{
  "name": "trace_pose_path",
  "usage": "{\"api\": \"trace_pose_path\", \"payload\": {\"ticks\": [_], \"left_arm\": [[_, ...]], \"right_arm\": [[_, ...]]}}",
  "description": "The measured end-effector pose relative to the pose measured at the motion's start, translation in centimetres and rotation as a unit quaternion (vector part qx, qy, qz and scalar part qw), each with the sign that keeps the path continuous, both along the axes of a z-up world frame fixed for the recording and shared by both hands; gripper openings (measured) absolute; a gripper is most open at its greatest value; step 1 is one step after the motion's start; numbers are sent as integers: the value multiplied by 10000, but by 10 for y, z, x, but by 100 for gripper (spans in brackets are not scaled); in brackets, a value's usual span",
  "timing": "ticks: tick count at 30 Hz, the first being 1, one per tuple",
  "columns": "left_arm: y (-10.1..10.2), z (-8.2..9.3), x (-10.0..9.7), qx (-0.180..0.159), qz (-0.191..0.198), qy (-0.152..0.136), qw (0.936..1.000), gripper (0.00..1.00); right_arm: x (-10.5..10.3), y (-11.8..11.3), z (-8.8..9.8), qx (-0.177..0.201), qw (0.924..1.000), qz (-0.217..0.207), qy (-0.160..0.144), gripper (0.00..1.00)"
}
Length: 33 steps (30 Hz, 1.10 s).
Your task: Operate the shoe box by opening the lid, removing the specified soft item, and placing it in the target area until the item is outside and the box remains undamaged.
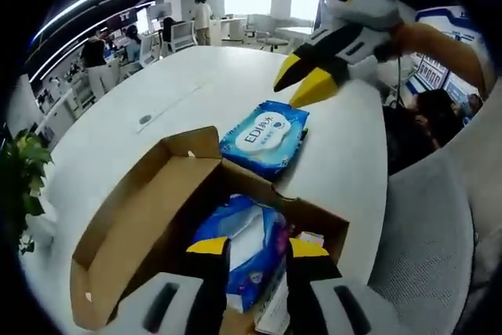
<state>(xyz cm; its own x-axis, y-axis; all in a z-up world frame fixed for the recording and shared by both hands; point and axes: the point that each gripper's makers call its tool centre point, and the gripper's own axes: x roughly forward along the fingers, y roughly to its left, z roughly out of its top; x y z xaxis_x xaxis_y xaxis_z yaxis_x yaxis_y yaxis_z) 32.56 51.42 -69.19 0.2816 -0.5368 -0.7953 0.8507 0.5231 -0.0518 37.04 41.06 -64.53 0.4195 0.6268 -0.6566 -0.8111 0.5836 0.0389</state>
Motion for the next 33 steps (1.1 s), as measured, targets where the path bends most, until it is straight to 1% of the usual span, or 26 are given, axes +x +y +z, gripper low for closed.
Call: {"api": "trace_pose_path", "payload": {"ticks": [6,15,18,21,24,25,26,28,30,33], "left_arm": [[5,-9,-2,94,-289,111,9995,27],[5,-18,-3,66,-602,254,9978,23],[9,-22,-3,224,-821,161,9962,19],[12,-25,-2,258,-800,173,9963,16],[16,-30,-3,295,-820,264,9958,12],[17,-32,-3,338,-833,277,9956,11],[21,-35,-2,454,-854,258,9950,10],[25,-39,-1,630,-950,140,9934,8],[26,-40,-1,636,-940,164,9934,3],[27,-40,0,596,-887,202,9941,1]], "right_arm": [[-5,20,-4,-71,9995,297,1,18],[-10,47,-17,-222,9975,672,13,16],[-10,57,-23,-238,9967,767,74,16],[-11,65,-28,-247,9961,835,114,16],[-10,75,-38,-293,9952,919,182,16],[-10,77,-40,-311,9949,939,197,16],[-10,81,-43,-325,9947,957,199,16],[-8,87,-48,-339,9944,975,232,16],[-7,92,-53,-379,9940,988,263,16],[-7,96,-61,-494,9928,1057,268,15]]}}
